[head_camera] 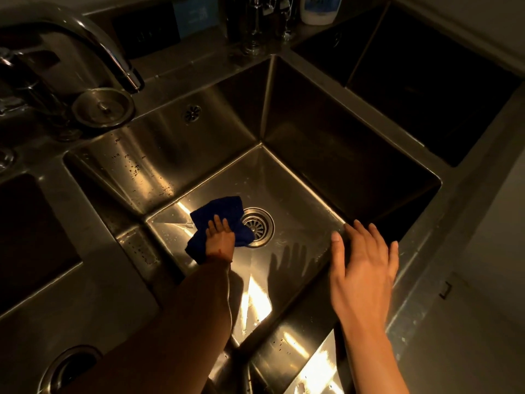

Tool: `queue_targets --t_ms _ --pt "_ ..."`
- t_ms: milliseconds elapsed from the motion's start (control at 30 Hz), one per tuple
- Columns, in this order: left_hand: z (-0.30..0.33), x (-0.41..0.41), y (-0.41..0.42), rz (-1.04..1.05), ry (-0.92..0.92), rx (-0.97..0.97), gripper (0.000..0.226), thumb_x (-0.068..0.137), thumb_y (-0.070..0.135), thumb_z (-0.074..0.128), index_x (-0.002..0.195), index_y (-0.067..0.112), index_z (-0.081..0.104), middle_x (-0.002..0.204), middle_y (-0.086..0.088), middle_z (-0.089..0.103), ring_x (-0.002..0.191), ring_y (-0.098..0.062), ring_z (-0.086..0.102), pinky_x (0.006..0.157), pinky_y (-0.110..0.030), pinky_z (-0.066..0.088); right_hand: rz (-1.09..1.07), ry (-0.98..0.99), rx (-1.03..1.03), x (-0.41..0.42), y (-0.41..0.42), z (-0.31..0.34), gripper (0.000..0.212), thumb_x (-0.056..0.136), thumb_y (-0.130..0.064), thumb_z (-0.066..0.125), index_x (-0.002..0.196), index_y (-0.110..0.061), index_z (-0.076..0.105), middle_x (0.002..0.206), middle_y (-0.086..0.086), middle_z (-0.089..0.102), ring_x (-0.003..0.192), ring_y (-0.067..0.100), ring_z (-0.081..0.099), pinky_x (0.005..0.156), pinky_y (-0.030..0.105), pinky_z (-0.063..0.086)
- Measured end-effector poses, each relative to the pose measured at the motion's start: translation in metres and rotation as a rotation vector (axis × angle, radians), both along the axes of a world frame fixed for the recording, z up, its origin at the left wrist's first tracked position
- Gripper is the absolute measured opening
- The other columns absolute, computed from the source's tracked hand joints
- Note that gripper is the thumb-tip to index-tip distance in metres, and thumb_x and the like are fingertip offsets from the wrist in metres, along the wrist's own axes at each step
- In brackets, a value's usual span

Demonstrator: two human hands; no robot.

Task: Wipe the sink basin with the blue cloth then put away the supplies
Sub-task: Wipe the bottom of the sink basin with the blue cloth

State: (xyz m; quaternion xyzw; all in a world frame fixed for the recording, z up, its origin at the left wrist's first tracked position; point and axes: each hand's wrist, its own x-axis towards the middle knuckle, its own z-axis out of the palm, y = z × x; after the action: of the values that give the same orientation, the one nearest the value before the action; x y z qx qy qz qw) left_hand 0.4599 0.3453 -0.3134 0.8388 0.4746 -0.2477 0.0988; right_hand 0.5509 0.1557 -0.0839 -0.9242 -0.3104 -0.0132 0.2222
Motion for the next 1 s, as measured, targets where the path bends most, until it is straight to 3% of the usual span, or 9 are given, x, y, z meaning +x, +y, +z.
queue_targets --t_ms 1000 --pt "-0.002 -0.008 0.016 -0.057 0.109 0.017 0.074 0.096 0.019 0.053 0.152 0.006 0.008 0.158 -0.02 0.004 0.146 -0.036 0.013 0.118 -0.041 0.02 -0.003 -0.048 0.004 -0.001 0.0 -0.002 0.047 0.092 -0.039 0.034 0.119 -0.009 0.058 0.128 0.01 0.056 0.131 0.025 0.036 0.113 0.04 0.005"
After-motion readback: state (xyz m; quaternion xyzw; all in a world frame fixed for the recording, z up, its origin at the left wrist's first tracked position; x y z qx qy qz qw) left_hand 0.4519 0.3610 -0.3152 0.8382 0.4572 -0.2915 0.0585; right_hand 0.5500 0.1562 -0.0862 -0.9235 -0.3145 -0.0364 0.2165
